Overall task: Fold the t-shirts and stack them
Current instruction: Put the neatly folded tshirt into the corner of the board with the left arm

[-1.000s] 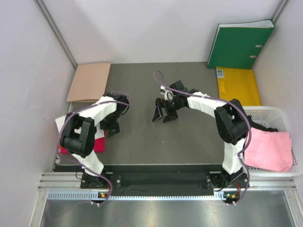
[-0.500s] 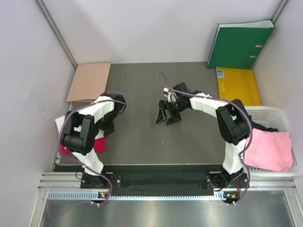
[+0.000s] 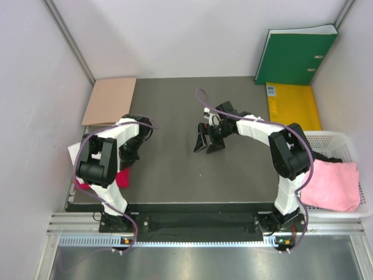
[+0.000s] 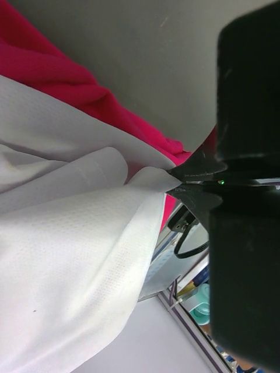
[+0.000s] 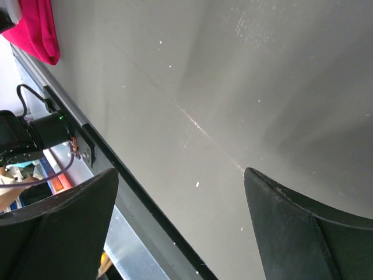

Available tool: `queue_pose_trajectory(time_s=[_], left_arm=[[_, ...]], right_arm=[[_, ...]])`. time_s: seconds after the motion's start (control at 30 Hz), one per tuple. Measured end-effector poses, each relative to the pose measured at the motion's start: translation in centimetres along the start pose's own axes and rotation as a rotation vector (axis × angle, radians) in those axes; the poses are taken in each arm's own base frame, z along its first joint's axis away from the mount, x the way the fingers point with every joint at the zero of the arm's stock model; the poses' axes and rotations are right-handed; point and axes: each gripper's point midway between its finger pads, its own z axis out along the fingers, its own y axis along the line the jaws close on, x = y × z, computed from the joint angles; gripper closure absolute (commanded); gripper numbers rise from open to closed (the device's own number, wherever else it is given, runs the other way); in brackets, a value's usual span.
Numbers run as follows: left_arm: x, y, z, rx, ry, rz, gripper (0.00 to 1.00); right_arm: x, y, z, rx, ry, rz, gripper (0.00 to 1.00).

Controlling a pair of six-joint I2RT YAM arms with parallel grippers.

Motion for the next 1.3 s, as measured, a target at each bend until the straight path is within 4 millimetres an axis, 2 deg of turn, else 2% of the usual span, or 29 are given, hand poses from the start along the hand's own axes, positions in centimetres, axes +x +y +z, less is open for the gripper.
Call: queue_pose_trajectory(time_s=[0.37, 0.5, 0.67, 0.87, 0.9, 0.93, 0.97, 1.03, 1.07, 1.2, 1.3], left_arm=[[1.4, 0.8, -2.5, 0.101, 0.021, -0.046, 1.0], [2.4, 0.5, -2.1, 0.103, 0.056, -0.048, 1.0], [4.7, 1.0, -0.8, 0.063, 0.114, -0.032, 1.0], [4.4, 1.6, -1.6, 0.088, 0.06, -0.102, 1.0], [4.2, 1.8, -1.8, 0.091, 0.044, -0.116, 0.9], [4.1, 1.9, -1.9, 0.091, 0.034, -0.126, 0.75], [4.1, 2.1, -1.9, 0.089, 0.028, -0.134, 0.36], [4.0, 2.2, -1.9, 0.083, 0.023, -0.141, 0.08], [4.0, 2.2, -2.0, 0.082, 0.022, -0.146, 0.01], [2.9, 2.3, -2.9, 0.106, -0.016, -0.17, 0.01], [1.9, 2.4, -4.9, 0.179, -0.083, -0.203, 0.01]], right_arm=[[0.1, -0.2, 0.2, -0.005, -0.002, 0.0, 0.11], [0.2, -0.1, 0.2, -0.008, 0.0, 0.0, 0.11], [0.3, 0.0, 0.1, -0.016, 0.004, 0.0, 0.11], [0.3, 0.2, 0.1, -0.023, 0.006, 0.001, 0.11], [0.3, 0.2, 0.1, -0.023, 0.007, 0.001, 0.11], [0.3, 0.2, 0.1, -0.024, 0.007, 0.0, 0.11], [0.3, 0.2, 0.1, -0.025, 0.008, 0.0, 0.11], [0.4, 0.2, 0.1, -0.024, 0.009, 0.0, 0.11], [0.4, 0.2, 0.1, -0.025, 0.01, 0.0, 0.11], [0.4, 0.2, 0.1, -0.024, 0.01, 0.0, 0.11], [0.4, 0.2, 0.1, -0.024, 0.01, 0.0, 0.11]])
